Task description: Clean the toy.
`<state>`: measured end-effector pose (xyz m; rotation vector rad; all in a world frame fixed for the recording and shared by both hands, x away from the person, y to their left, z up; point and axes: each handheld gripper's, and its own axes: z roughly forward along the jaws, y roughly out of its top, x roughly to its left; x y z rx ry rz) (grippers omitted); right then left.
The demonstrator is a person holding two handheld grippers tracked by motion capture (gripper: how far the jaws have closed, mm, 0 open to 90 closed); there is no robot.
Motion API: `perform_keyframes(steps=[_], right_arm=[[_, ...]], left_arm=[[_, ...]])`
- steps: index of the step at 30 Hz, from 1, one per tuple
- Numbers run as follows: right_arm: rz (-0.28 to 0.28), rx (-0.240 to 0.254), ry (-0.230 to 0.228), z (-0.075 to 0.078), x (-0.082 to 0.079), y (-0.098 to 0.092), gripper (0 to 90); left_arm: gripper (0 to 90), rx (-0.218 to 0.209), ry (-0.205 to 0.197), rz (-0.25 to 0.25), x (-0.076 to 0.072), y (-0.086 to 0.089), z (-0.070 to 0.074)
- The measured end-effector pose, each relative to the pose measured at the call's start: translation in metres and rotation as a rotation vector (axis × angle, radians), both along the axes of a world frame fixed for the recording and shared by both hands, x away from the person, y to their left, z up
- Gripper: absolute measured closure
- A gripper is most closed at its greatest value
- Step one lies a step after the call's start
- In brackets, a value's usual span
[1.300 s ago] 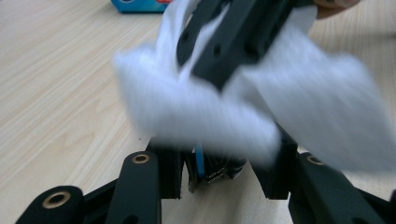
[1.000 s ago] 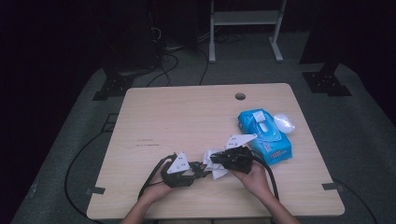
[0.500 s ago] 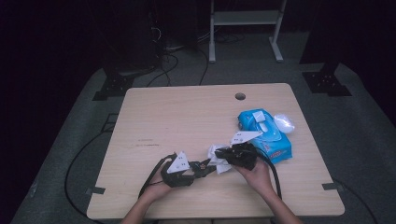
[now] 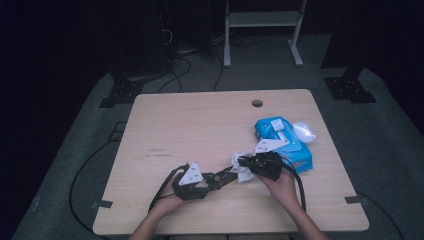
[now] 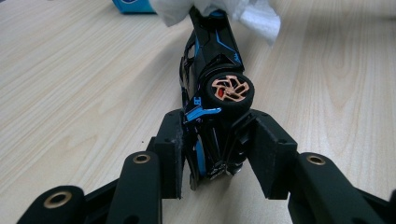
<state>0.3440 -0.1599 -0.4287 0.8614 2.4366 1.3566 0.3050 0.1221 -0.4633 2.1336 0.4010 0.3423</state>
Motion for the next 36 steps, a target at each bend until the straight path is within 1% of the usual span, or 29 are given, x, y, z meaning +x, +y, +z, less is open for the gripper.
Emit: perform_keyframes(steps=[1,3,4,6,8,9,10,11,12,14,16,17,19,20,21,22,23,25,28,31,35,36], right_arm=[[-0.007,0.006,0.002,0.000,0.000,0.000,84.3],[-0.011,-0.012,-0.027,0.000,-0.003,0.007,84.3],[-0.002,-0.012,-0.028,0.000,-0.005,0.011,84.3],[0.030,0.007,-0.024,0.000,-0.008,0.021,84.2],[0.079,0.006,-0.011,-0.002,-0.012,0.034,84.2],[0.102,0.013,-0.016,-0.003,-0.015,0.041,84.2],[0.127,0.013,-0.020,-0.003,-0.017,0.047,84.2],[0.147,0.000,-0.028,-0.001,-0.018,0.052,84.1],[0.150,-0.008,-0.032,0.000,-0.019,0.054,84.1],[0.135,-0.026,-0.045,0.001,-0.018,0.050,84.1],[0.091,-0.037,-0.048,0.001,-0.015,0.038,84.1],[0.062,-0.036,-0.043,0.001,-0.013,0.030,84.1],[0.009,-0.018,-0.039,0.000,-0.007,0.012,84.1],[-0.020,-0.021,-0.037,0.000,-0.005,0.003,84.2],[-0.034,-0.007,-0.030,0.000,-0.002,-0.004,84.2],[-0.034,-0.007,-0.030,0.000,-0.002,-0.004,84.2],[-0.066,0.008,-0.022,0.000,0.000,-0.012,84.2],[-0.066,0.000,-0.030,-0.001,0.000,-0.012,84.2],[-0.062,-0.020,-0.055,-0.001,-0.003,-0.006,84.3],[-0.050,-0.034,-0.065,0.000,-0.005,0.001,84.3],[-0.028,-0.025,-0.053,0.000,-0.008,0.009,84.3],[-0.018,-0.029,-0.061,0.001,-0.009,0.012,84.3]], left_arm=[[58.6,0.000,0.000,0.001,0.000,0.000,0.000],[58.5,0.002,0.000,0.002,0.000,0.000,0.000],[58.5,0.002,0.001,0.002,0.000,0.000,0.000],[58.5,0.000,0.001,0.002,0.000,0.000,0.000],[58.5,0.003,0.000,0.001,0.000,0.000,0.000],[58.5,0.004,-0.002,0.001,0.000,0.000,0.000],[58.5,0.004,-0.002,0.001,0.000,0.000,0.000],[58.5,0.002,-0.001,0.002,0.000,0.000,0.000],[58.5,0.001,0.000,0.002,0.000,0.000,0.000],[58.5,0.001,0.000,0.002,0.000,0.000,0.000],[58.6,0.002,0.000,0.001,0.000,0.000,0.000],[58.5,0.002,0.000,0.001,0.000,0.000,0.000],[58.6,0.000,0.001,0.003,0.000,0.000,0.000],[58.6,-0.001,0.001,0.003,0.000,0.000,0.000],[58.5,-0.001,0.001,0.003,0.000,0.000,0.000],[58.5,-0.002,0.001,0.004,0.000,0.000,0.000],[58.6,-0.002,0.001,0.003,0.000,0.000,0.000],[58.5,-0.001,0.001,0.003,0.000,0.000,0.000],[58.5,0.001,0.001,0.005,0.000,0.000,0.000],[58.5,0.003,0.000,0.002,0.001,0.001,0.001],[58.5,0.003,0.000,0.003,0.000,0.001,0.001],[58.5,0.003,0.001,0.003,0.000,0.001,0.001]])
